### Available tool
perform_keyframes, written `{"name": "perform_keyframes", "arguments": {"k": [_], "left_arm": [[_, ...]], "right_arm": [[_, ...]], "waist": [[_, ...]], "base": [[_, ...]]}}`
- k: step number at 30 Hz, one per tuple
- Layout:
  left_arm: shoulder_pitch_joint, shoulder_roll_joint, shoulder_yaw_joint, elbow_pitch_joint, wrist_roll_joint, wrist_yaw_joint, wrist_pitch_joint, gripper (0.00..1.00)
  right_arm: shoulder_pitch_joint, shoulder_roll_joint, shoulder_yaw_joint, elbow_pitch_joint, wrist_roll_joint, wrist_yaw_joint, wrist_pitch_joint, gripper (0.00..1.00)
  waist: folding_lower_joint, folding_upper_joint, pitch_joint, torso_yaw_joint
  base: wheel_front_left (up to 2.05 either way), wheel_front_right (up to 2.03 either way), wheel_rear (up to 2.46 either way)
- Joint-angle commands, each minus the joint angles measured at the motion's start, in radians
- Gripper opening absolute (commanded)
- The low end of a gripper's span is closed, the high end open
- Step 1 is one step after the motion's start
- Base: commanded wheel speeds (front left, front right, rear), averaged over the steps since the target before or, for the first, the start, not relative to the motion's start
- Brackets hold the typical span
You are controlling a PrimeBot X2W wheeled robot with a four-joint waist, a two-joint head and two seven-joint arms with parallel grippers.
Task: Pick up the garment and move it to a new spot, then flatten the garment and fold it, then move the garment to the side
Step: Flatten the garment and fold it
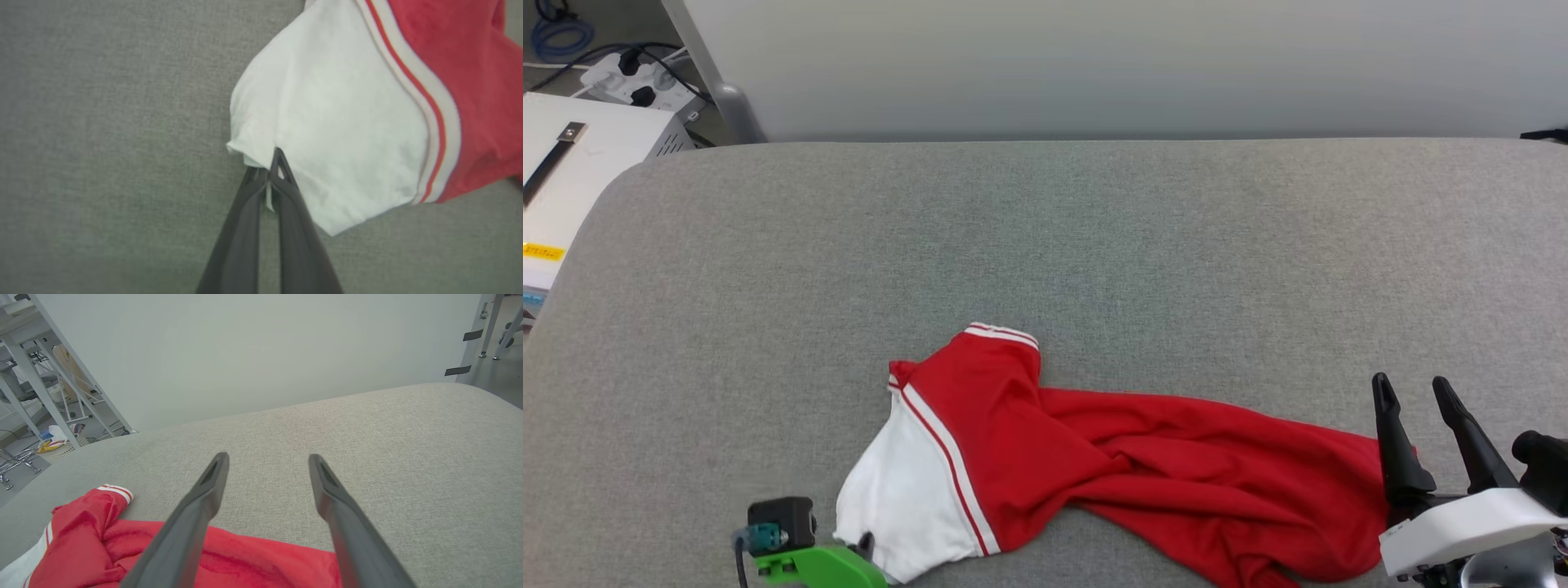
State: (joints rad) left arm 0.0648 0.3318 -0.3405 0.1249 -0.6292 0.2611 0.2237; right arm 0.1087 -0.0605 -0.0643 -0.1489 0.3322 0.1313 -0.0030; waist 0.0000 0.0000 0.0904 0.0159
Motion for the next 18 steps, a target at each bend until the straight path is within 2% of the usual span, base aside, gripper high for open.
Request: {"name": "perform_keyframes", "arguments": {"k": [1,4,5,6,7,18], "left_arm": [[0.02,-0.009,-0.001,0.006,-0.012,0.007,-0.006,0.0],[0.029,-0.031,-0.011,0.019,-0.018,-0.002,-0.027,0.0],[0.025,-0.034,-0.014,0.022,-0.015,-0.004,-0.036,0.27],[0.016,-0.036,-0.015,0.024,-0.007,-0.005,-0.051,0.81],[0.005,-0.038,-0.014,0.024,0.003,-0.004,-0.072,1.0],[-0.089,-0.028,0.015,-0.055,0.122,-0.009,-0.359,1.0]], "right_arm": [[0.013,0.003,-0.002,0.001,0.003,-0.001,0.005,1.0],[0.015,0.003,-0.004,-0.001,0.001,-0.001,0.013,1.0],[0.015,0.004,-0.005,-0.001,0.001,-0.001,0.015,1.0],[0.015,0.004,-0.007,-0.001,0.0,-0.001,0.018,1.0],[0.015,0.004,-0.008,-0.001,0.0,-0.001,0.022,1.0],[0.006,-0.004,-0.003,0.016,-0.007,-0.001,0.086,1.0]], "waist": [[0.0,0.0,-0.003,0.003],[0.0,0.0,-0.005,0.007],[0.0,0.0,-0.006,0.008],[0.0,0.0,-0.007,0.009],[0.0,0.0,-0.008,0.01],[0.0,0.0,-0.023,0.018]], "base": [[0.0,0.0,0.0],[0.0,0.0,0.0],[0.0,0.0,0.0],[0.0,0.0,0.0],[0.0,0.0,0.0],[0.0,0.0,0.0]]}}
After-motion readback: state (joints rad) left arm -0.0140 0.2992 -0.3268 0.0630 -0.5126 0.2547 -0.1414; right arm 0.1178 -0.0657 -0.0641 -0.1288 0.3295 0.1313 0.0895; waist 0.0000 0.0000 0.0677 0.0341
